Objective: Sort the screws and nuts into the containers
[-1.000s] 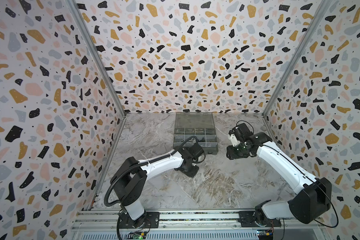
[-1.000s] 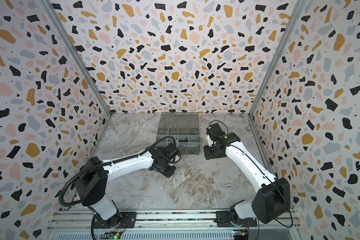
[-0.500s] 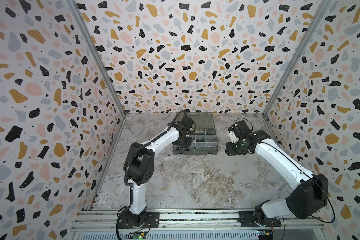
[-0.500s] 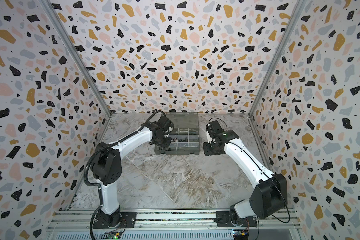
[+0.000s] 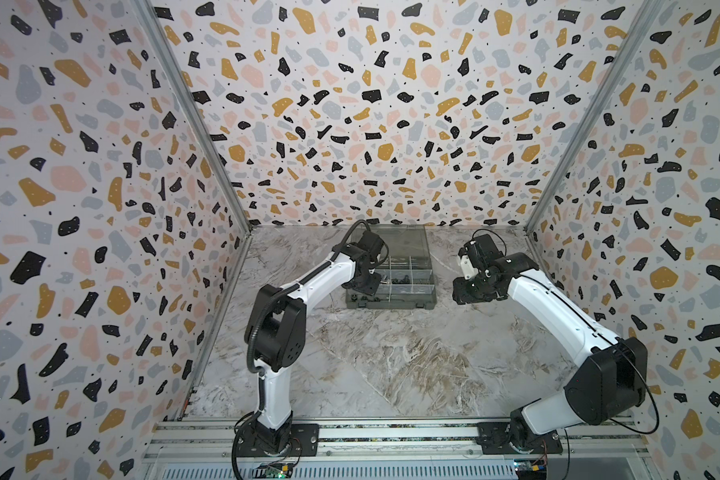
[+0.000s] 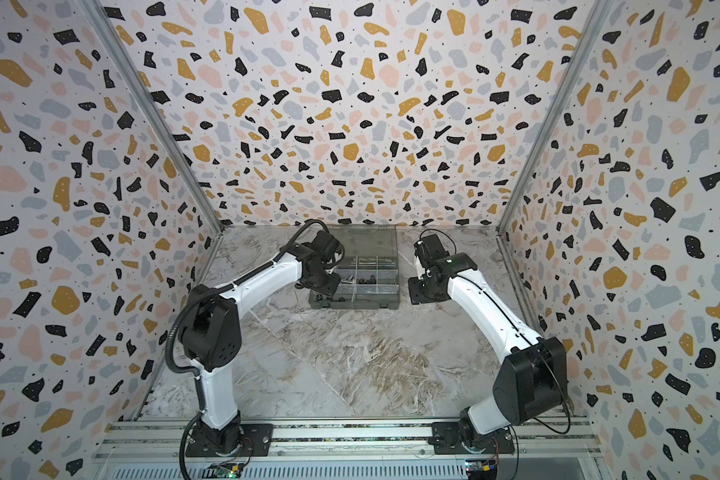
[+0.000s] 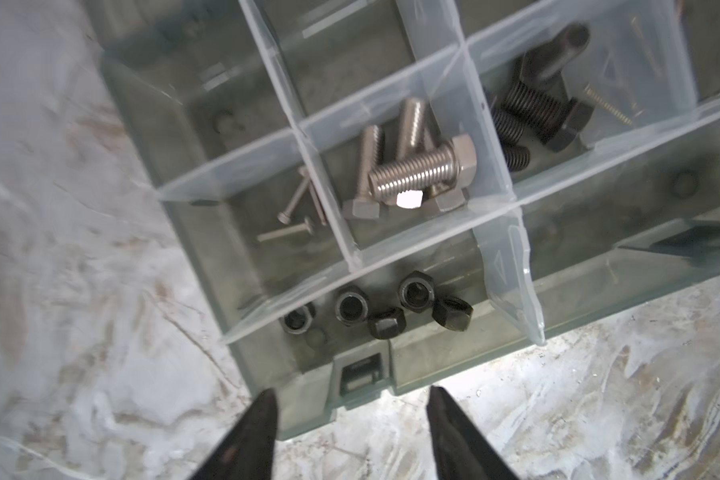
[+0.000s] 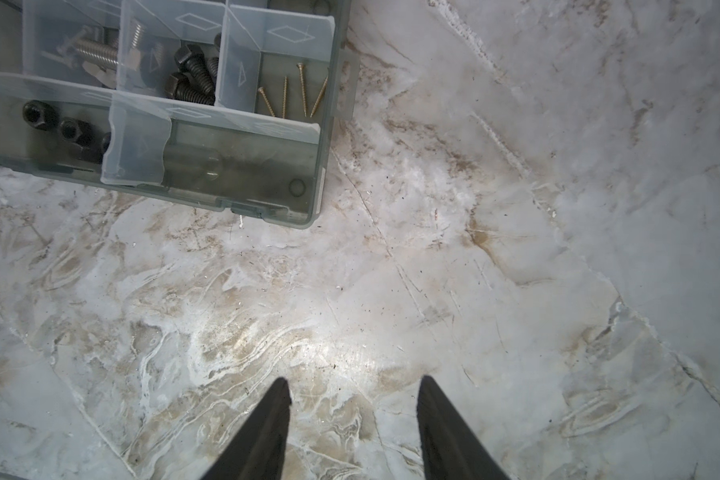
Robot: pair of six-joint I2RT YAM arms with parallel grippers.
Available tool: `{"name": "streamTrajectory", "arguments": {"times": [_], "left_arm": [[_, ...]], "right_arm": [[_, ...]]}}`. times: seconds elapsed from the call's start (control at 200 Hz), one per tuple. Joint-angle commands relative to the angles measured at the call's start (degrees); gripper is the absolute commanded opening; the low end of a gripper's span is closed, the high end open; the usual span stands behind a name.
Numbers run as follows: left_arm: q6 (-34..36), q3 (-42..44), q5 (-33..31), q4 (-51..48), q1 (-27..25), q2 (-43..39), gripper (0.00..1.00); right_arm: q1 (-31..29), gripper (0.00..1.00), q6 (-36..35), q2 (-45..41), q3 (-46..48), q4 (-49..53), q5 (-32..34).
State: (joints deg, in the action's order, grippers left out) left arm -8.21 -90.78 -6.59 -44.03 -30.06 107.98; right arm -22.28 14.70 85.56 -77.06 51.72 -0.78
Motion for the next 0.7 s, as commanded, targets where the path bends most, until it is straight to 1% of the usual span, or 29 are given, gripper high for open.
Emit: {"name": "streamTrajectory", "arguments": {"times": [0.0,0.045,0.16,0.195,0.24,0.285,0.365,0.421,0.501,0.561,0.586,0.596,0.611,0.616,0.621,0.631,0.696], "left_arm": [[-3.51,8.44,-9.08,11.55,1.81,-9.76,0.79],[-5.42,14.87,-12.08,17.93,2.98,-14.55,0.83],[-10.45,32.84,-21.55,36.12,6.31,-27.85,0.85],[-11.56,39.04,-24.16,41.85,7.35,-31.70,0.89],[-11.74,46.16,-27.62,48.72,8.36,-36.29,0.90],[-12.57,52.03,-33.02,54.03,8.68,-40.07,0.99],[-12.25,59.68,-40.19,62.27,8.96,-44.35,1.00],[-11.09,63.46,-42.85,66.45,9.22,-45.80,1.00],[-9.50,67.47,-46.31,72.08,9.32,-45.52,1.00],[-7.69,69.46,-47.45,76.35,9.37,-44.18,1.00],[-8.02,68.84,-47.84,74.97,9.44,-43.82,1.00],[-7.85,68.47,-47.89,74.33,9.48,-43.71,1.00],[-7.35,68.06,-47.90,74.20,9.50,-43.45,1.00],[-7.04,68.04,-47.95,74.36,9.50,-43.37,1.00],[-6.76,68.03,-47.92,74.58,9.50,-43.29,1.00],[-6.26,68.13,-47.97,75.29,9.48,-43.12,1.00],[-3.75,68.25,-47.82,77.84,9.73,-42.01,1.00]], "right_arm": [[0.13,0.52,0.75,-2.06,1.67,-3.04,-0.37],[0.30,0.52,1.25,-3.19,3.75,-5.86,0.00],[1.18,0.52,3.10,-6.23,9.00,-13.14,2.58],[1.51,0.52,3.22,-7.42,10.96,-15.94,3.40],[1.96,0.52,3.22,-8.94,13.14,-18.79,4.83],[2.17,0.53,3.02,-10.55,15.41,-21.85,7.14],[2.52,0.54,1.43,-13.66,20.54,-28.53,11.37],[3.21,0.58,-0.02,-15.49,24.39,-33.21,12.84],[3.87,0.59,-4.72,-18.66,32.97,-45.23,13.46],[4.13,0.70,-5.26,-20.80,38.01,-51.72,16.63],[4.46,0.71,-5.67,-21.56,39.86,-54.36,16.78],[4.58,0.76,-5.89,-21.86,40.53,-55.42,16.78],[4.69,0.87,-6.24,-22.15,41.51,-56.97,16.82],[4.70,0.89,-6.34,-22.26,41.79,-57.51,16.84],[4.74,0.95,-6.43,-22.31,42.11,-58.00,16.89],[4.78,0.99,-6.61,-22.46,42.61,-58.94,17.04],[5.26,0.99,-6.49,-22.48,45.48,-63.59,18.36]]}}
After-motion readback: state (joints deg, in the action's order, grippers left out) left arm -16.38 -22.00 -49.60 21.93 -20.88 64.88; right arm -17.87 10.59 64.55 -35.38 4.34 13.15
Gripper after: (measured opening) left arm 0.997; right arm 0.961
